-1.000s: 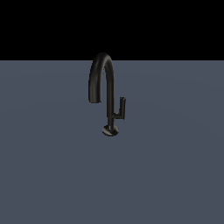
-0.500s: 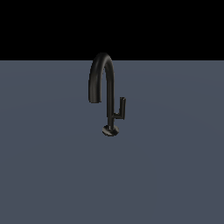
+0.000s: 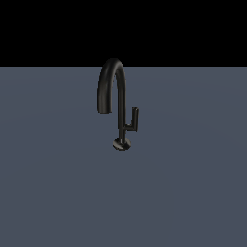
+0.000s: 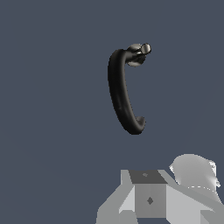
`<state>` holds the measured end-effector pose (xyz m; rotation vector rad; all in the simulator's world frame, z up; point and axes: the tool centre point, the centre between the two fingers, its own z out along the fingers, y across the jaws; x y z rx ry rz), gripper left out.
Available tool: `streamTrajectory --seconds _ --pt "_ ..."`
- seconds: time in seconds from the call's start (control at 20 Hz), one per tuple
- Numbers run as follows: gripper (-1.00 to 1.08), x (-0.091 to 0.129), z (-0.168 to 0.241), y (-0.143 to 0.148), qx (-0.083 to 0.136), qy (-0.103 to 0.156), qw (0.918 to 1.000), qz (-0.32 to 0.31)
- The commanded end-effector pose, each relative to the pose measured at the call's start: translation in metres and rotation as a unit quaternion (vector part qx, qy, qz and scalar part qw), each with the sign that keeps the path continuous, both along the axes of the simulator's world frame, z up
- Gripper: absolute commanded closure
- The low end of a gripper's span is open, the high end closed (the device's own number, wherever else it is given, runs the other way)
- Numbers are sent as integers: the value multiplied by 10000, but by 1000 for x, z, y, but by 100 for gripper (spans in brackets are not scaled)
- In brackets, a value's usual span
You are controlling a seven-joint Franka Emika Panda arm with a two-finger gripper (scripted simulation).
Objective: Turn on the faucet by rotating a designated handle.
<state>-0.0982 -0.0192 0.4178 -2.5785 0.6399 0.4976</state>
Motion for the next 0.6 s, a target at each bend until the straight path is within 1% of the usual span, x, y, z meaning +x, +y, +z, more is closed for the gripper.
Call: streamTrajectory --seconds 0.0,0.15,0.3,0.45,0.55 --pt "108 14 -10 -4 241 196 9992 -248" --pt "108 29 -24 -9 536 435 9961 -548" --pt "108 44 -39 -14 840 680 9905 -855" --pt "108 58 -55 -20 1154 933 9820 -1171" --pt "108 67 -67 -24 1368 1106 9746 -1386"
